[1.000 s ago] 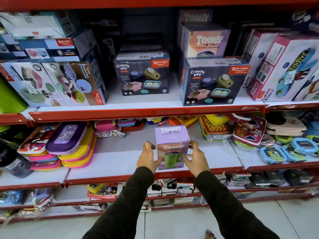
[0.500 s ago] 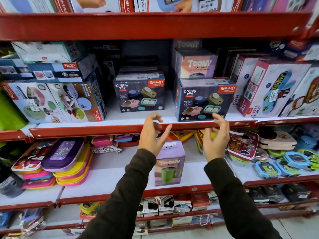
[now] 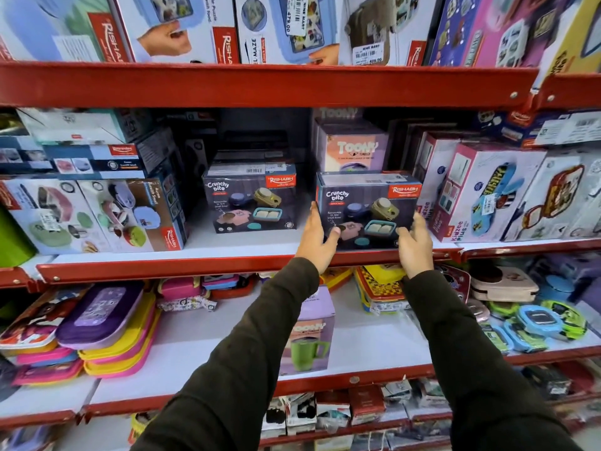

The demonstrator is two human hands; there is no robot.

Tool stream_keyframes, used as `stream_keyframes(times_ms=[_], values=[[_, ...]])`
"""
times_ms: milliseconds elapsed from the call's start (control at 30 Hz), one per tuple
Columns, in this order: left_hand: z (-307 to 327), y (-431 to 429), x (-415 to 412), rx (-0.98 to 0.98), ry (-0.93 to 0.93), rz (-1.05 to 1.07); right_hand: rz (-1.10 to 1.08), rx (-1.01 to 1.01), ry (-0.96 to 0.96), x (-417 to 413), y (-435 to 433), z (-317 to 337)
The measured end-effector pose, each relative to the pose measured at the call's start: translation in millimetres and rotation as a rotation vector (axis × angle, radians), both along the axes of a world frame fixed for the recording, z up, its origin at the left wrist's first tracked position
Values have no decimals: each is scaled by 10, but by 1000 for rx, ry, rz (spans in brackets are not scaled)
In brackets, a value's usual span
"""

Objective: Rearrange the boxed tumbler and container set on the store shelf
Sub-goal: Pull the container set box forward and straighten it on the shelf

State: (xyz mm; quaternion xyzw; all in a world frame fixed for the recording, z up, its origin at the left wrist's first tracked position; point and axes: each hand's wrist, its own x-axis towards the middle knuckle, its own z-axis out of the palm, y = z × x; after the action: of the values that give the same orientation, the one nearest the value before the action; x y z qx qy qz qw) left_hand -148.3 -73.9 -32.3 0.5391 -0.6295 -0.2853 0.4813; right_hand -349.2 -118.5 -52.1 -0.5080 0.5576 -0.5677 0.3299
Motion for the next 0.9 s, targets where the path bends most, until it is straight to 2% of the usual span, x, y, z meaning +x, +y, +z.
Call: stream_keyframes(times_ms=[200,400,667,900], values=[[120,176,111,-185,75,168,-90,-198,-16,132,332,121],[203,473,494,-282,209,299,-48,-340,-50,516,621,242],[113,729,1113,-254,205,373,38,-404,-31,852,710,237],[-19,825,1337,-225,197,391,64,-375,4,1049,729,115]])
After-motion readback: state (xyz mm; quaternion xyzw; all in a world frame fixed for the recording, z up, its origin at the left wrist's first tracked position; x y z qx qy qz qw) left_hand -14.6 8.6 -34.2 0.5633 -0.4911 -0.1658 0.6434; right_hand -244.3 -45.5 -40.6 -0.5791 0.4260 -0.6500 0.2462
